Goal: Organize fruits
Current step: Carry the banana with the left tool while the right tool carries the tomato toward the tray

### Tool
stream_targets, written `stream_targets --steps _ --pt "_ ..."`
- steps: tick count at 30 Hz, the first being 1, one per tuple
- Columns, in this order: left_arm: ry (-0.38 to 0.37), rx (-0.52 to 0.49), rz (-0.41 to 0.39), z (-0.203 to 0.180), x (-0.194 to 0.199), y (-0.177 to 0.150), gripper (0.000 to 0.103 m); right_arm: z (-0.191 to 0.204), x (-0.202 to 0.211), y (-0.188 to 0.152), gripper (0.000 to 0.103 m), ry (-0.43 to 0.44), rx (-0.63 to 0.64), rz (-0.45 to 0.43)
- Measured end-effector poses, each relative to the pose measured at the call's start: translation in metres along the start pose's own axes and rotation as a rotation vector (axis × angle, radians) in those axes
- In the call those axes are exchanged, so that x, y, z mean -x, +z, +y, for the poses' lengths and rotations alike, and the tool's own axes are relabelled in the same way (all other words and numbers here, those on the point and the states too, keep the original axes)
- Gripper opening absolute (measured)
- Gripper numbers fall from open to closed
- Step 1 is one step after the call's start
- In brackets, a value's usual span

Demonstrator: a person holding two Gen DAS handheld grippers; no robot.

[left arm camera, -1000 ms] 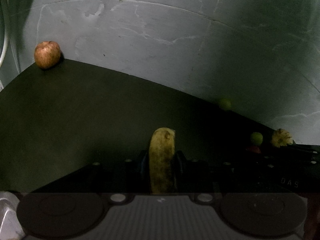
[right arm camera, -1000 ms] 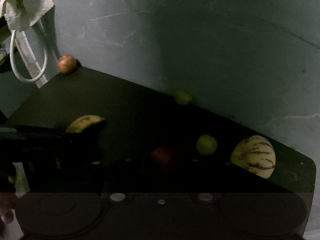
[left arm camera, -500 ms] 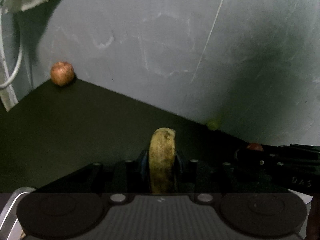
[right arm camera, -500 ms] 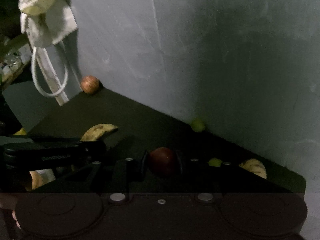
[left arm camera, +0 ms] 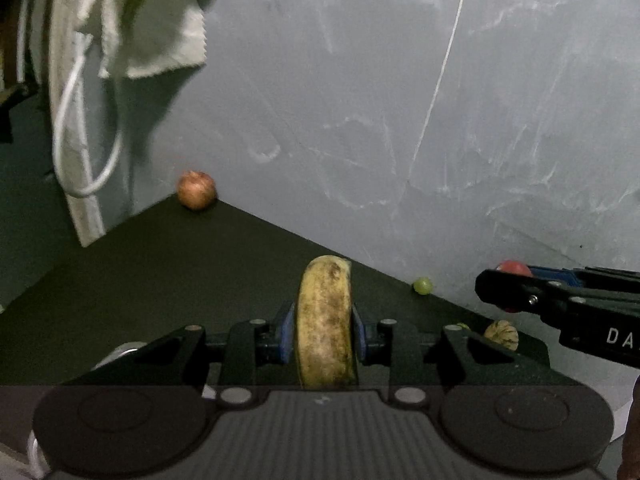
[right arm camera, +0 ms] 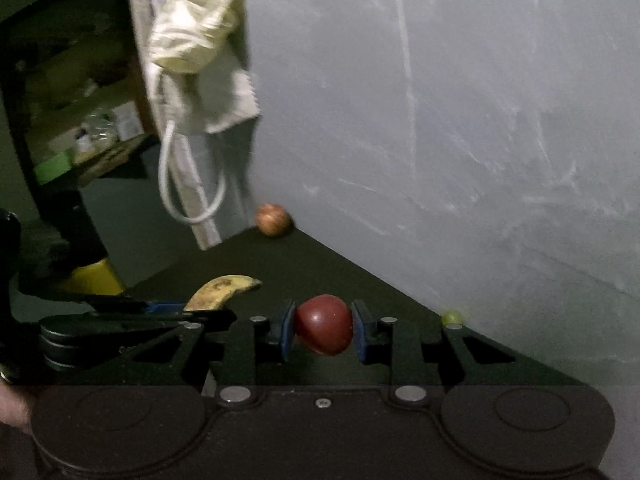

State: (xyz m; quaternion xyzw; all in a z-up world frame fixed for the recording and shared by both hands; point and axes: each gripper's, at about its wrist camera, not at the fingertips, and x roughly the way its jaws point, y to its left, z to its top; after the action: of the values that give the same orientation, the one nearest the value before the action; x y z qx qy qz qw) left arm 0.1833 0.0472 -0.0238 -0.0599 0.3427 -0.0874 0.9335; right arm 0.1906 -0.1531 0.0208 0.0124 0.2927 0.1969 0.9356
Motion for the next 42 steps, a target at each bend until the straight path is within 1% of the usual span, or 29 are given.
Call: stream_targets --steps 6,8,16,20,25,33,38,42 --pt "0.050 0.017 -0.058 -0.003 0.044 -0.002 0.032 0.021 0.026 0.007 0.031 0.069 0.051 -0.036" --pt "0.063 0.020 -0.074 -0.005 0.057 -0.004 0.032 0.029 0.035 0.009 0.031 0.081 0.061 -0.035" --pt "0.109 0.027 -0.124 -0.012 0.095 -0.006 0.032 0.048 0.069 0.018 0.031 0.143 0.104 -0.089" --pt "0.147 0.045 -0.141 -0.014 0.118 -0.016 0.032 0.053 0.085 0.016 0.031 0.174 0.119 -0.103" --pt "0.198 0.090 -0.142 -0.009 0.145 -0.039 0.032 0.061 0.101 0.006 0.031 0.226 0.141 -0.096" --pt "0.277 0.184 -0.124 0.008 0.180 -0.080 0.032 0.079 0.111 -0.008 0.031 0.299 0.177 -0.069" --pt "0.300 0.226 -0.096 0.019 0.186 -0.098 0.032 0.089 0.104 -0.015 0.031 0.329 0.185 -0.038" --pt "0.299 0.247 -0.062 0.029 0.178 -0.110 0.032 0.097 0.092 -0.022 0.031 0.340 0.190 -0.004"
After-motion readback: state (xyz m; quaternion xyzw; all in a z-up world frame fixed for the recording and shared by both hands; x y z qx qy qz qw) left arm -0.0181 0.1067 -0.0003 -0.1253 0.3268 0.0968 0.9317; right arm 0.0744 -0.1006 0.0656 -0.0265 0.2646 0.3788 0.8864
